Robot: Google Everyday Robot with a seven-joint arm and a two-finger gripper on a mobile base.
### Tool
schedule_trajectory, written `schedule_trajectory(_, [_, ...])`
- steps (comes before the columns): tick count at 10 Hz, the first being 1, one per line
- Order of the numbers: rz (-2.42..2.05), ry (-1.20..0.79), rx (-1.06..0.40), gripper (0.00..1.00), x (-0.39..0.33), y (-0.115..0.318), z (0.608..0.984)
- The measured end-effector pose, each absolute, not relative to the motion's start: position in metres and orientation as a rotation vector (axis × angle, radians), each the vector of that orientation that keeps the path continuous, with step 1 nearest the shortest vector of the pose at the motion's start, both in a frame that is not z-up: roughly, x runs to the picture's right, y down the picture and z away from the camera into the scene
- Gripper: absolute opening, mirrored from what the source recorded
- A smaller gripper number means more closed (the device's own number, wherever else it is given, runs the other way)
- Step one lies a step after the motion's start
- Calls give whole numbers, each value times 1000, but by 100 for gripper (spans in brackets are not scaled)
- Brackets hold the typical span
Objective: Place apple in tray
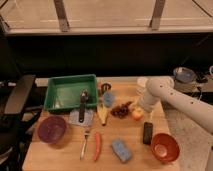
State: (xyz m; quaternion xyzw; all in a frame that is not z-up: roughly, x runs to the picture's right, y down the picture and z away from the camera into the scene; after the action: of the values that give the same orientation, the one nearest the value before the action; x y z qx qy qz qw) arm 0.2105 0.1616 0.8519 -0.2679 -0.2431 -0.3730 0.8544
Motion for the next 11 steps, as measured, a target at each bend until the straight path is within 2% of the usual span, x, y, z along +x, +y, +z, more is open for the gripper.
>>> schedule_trajectory(1, [-786, -518, -565, 51, 209, 164, 852])
schedule_trajectory(3, [-785, -527, -555, 28, 210, 164, 847])
schedule_trajectory(6, [-796, -510, -491, 2, 215, 140, 822])
schedule_trajectory(11, [-888, -516, -315, 0, 197, 71, 740])
